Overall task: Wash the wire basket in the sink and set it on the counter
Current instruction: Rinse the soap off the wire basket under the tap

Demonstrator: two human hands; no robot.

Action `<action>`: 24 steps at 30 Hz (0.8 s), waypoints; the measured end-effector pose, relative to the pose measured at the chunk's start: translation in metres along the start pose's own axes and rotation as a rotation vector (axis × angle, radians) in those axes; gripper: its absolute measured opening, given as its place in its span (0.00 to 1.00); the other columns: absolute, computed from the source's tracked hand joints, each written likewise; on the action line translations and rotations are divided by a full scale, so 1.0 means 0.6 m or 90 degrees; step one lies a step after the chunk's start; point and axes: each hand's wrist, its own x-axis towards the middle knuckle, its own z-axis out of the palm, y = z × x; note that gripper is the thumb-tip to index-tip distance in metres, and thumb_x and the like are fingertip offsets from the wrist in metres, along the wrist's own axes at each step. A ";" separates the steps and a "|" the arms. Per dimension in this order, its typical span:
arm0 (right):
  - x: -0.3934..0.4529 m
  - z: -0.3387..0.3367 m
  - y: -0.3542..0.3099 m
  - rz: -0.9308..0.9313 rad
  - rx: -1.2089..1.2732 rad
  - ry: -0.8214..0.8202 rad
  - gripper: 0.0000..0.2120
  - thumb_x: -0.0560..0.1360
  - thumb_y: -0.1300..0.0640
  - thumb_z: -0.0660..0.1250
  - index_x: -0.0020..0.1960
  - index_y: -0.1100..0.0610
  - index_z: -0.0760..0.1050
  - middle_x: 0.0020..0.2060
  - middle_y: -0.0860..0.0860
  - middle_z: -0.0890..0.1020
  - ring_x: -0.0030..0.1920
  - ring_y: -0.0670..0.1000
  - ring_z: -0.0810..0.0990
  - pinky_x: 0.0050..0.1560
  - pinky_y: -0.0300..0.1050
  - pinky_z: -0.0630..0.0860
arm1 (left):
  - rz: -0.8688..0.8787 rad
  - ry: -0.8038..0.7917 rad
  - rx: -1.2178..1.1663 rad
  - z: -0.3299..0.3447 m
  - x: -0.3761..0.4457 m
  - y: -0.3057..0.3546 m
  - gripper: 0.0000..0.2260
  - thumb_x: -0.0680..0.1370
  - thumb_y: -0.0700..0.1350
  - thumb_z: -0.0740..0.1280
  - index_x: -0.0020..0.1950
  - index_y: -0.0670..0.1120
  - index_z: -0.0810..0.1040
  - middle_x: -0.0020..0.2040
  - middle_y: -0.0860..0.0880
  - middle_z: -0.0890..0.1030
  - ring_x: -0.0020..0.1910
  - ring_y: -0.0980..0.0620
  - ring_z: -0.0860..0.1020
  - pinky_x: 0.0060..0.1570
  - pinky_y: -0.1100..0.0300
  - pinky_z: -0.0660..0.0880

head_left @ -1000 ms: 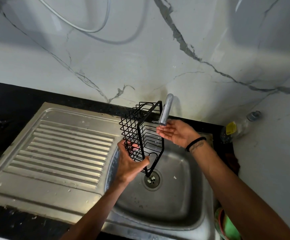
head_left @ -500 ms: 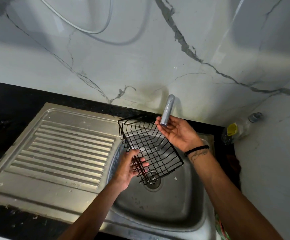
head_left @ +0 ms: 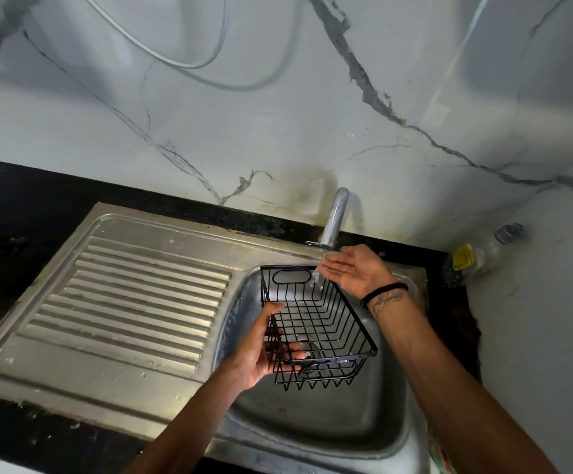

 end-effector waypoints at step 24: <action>0.027 -0.037 0.182 -0.388 -0.877 -0.101 0.33 0.85 0.59 0.55 0.83 0.54 0.39 0.82 0.50 0.40 0.81 0.50 0.41 0.80 0.44 0.46 | 0.256 0.178 0.450 0.035 -0.014 -0.002 0.53 0.63 0.64 0.75 0.82 0.57 0.51 0.81 0.47 0.63 0.77 0.44 0.65 0.73 0.40 0.64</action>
